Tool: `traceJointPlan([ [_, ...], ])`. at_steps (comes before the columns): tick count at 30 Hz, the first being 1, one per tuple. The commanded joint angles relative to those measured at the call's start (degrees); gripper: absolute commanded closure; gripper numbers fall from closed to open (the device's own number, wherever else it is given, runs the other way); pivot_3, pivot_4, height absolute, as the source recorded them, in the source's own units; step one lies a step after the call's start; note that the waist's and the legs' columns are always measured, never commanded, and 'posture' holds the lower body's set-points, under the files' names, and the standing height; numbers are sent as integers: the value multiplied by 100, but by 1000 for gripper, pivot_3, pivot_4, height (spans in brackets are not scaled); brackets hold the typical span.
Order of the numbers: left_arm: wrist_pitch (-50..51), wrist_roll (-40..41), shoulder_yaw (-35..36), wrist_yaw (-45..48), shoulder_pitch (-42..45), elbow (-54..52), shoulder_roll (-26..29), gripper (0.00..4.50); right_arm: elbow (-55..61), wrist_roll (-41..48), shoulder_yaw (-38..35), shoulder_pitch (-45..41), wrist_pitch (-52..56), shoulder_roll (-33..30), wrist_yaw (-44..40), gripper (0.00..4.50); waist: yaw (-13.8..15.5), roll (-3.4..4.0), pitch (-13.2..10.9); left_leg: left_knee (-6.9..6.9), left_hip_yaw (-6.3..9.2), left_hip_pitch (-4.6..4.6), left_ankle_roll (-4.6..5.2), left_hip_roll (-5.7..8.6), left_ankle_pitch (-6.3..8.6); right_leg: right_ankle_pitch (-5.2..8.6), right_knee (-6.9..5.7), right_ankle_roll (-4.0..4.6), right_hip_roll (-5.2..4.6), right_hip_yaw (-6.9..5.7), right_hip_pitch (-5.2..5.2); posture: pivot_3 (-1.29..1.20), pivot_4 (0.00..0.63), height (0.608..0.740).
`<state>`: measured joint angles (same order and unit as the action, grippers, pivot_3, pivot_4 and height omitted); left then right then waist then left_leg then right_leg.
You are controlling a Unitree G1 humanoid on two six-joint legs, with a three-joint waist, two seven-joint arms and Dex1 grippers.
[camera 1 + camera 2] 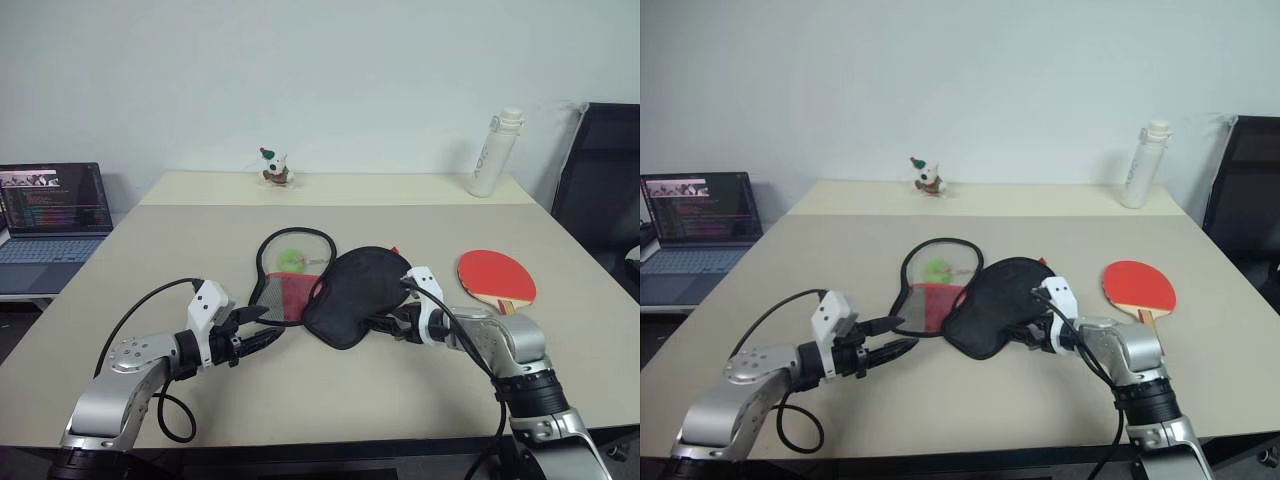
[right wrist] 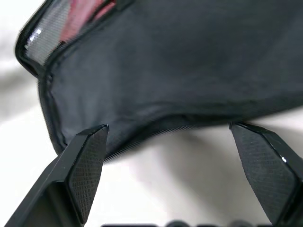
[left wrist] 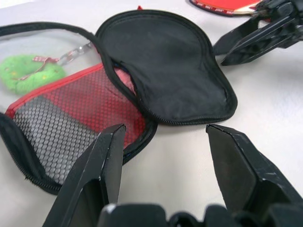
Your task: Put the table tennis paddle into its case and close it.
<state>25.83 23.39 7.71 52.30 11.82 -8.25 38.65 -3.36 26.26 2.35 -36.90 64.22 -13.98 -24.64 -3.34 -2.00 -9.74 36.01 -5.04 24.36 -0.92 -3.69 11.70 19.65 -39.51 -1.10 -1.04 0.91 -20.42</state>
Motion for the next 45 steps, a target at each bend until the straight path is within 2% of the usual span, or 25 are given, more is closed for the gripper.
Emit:
traceJointPlan([
  [1,-61,69,134,-35,3,-160,71,1563,1,44,100,-148,18,283,19,0,2,0,0,0,0,0,0,0,0,0,0,0,0,0,0,0,150,740],
  [5,-149,44,130,-42,-35,-91,58,1563,-3,-41,177,-212,-44,514,91,0,18,1,-1,-1,-3,5,0,1,0,0,2,0,-2,-1,-4,0,150,740],
  [8,-178,35,133,-57,-71,-99,54,1519,-7,-117,226,-204,-110,542,116,627,28,1,-1,-1,-3,8,0,1,0,0,2,0,-3,-2,-7,0,150,740],
  [14,-214,4,129,-103,-167,-181,72,1519,-280,-234,284,-309,-50,155,-116,2704,39,2,-2,-1,-3,11,0,2,0,0,3,1,-4,-3,-10,0,150,740],
  [18,-186,45,122,-133,-214,-301,70,1519,-634,-190,93,-568,-45,-15,-271,4271,45,2,-2,-1,-4,11,1,2,0,0,4,1,-4,-2,-11,0,150,740],
  [19,-177,58,116,-134,-219,-335,73,1519,-716,-173,55,-639,-37,-62,-320,4444,45,3,-3,-2,-4,11,1,1,0,1,3,1,-4,-2,-12,0,150,740],
  [23,-142,114,97,-84,-236,-465,111,1519,-960,-174,47,-823,-4,-334,-606,4444,56,3,-3,-3,-5,16,1,2,1,1,7,2,-5,-2,-14,0,150,740],
  [26,-127,154,49,73,-276,-613,213,1519,-1204,-250,231,-965,19,-819,-1071,4444,65,5,-4,-3,-5,21,1,2,1,1,12,2,-5,-3,-16,0,150,740],
  [34,-149,99,-124,177,-207,-693,307,1519,-2600,-831,866,-1728,-687,-1850,-2363,4444,116,9,-8,-3,-11,38,2,3,1,1,12,2,-4,2,-41,0,150,740],
  [40,-219,17,-283,192,-51,-600,268,1519,-3815,-1503,1270,-2267,-1552,-2053,-2997,4444,129,8,-8,-3,-25,53,2,3,0,1,6,2,-4,11,-68,0,150,740],
  [45,-240,-8,-369,175,85,-538,220,1519,-4561,-1860,1261,-2575,-2000,-1949,-3156,4444,143,9,-9,-2,-31,54,0,2,-1,1,6,2,-4,15,-72,0,150,740],
])
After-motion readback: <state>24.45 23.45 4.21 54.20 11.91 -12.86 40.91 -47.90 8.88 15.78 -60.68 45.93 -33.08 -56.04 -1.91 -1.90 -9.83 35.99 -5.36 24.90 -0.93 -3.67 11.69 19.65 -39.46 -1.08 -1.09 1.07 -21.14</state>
